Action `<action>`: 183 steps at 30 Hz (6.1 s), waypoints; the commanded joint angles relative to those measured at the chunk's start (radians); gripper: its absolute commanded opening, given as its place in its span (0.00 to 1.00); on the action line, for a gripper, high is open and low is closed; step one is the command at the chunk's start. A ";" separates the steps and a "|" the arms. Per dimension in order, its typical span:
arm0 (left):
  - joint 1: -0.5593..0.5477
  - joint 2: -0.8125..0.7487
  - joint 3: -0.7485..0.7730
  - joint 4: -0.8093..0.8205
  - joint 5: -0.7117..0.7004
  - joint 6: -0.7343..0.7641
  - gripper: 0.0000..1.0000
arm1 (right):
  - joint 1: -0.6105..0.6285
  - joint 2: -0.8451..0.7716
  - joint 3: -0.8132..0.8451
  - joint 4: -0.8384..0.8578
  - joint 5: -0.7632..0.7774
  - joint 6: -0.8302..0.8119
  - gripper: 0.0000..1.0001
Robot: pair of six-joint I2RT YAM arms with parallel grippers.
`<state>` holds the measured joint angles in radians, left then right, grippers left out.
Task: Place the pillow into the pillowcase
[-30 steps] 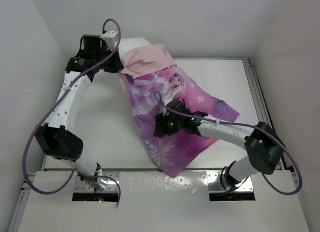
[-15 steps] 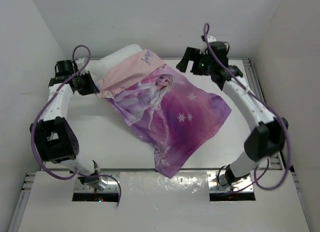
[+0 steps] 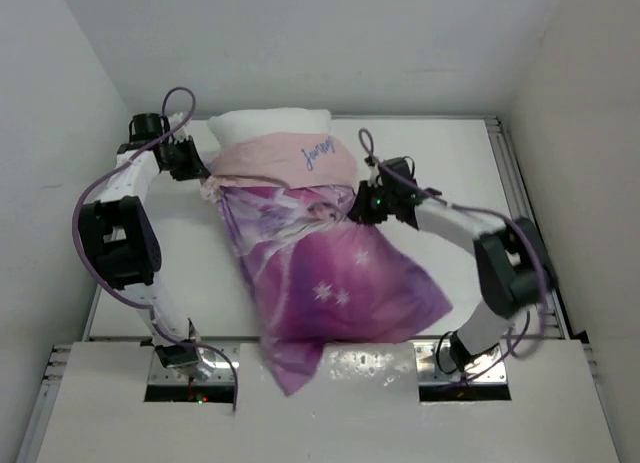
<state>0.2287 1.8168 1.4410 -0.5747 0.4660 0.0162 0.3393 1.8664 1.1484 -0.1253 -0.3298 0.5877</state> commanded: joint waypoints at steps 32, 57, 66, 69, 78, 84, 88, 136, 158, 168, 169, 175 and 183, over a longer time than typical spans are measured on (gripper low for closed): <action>-0.218 0.016 0.210 0.006 -0.176 0.151 0.00 | -0.089 -0.009 -0.567 1.366 -0.374 0.598 0.89; -0.215 -0.019 0.666 -0.014 -0.034 0.131 0.00 | -0.270 -0.495 -0.071 0.338 -0.069 0.104 0.00; -0.210 -0.174 0.955 0.156 0.098 0.005 0.00 | -0.303 -0.570 0.651 0.072 0.049 -0.028 0.00; -0.218 -0.258 0.808 0.104 0.129 0.056 0.00 | -0.290 -0.690 0.434 0.075 0.092 -0.051 0.00; -0.298 -0.200 0.865 0.065 0.141 0.014 0.00 | -0.275 -0.705 0.557 -0.151 0.139 -0.141 0.00; -0.388 -0.341 0.217 0.024 0.094 0.100 0.00 | -0.244 -0.979 -0.064 -0.085 0.201 -0.053 0.00; -0.396 -0.099 0.919 -0.175 0.060 0.117 0.00 | -0.249 -0.781 0.421 -0.236 0.242 -0.182 0.00; -0.371 -0.530 0.376 0.325 0.227 0.062 0.00 | -0.370 -0.913 0.351 -0.153 0.129 0.028 0.00; -0.298 -0.426 0.367 0.121 0.079 0.120 0.00 | -0.431 -0.790 0.285 -0.085 0.087 0.230 0.00; -0.193 -0.258 0.857 0.407 0.054 -0.087 0.00 | -0.554 -0.506 1.123 -0.249 0.017 0.261 0.00; -0.199 -0.321 0.687 0.445 0.071 -0.062 0.00 | -0.560 -0.573 0.993 -0.197 0.009 0.271 0.00; -0.212 -0.476 0.553 0.263 0.106 0.056 0.00 | -0.562 -0.745 0.604 -0.151 -0.035 0.268 0.00; -0.212 -0.491 0.509 0.220 0.125 0.008 0.00 | -0.560 -0.825 0.533 -0.241 -0.025 0.212 0.00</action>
<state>0.0002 1.3289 1.9656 -0.4259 0.6128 0.0319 -0.2085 1.0569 1.6936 -0.3817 -0.3794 0.8299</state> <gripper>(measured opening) 0.013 0.002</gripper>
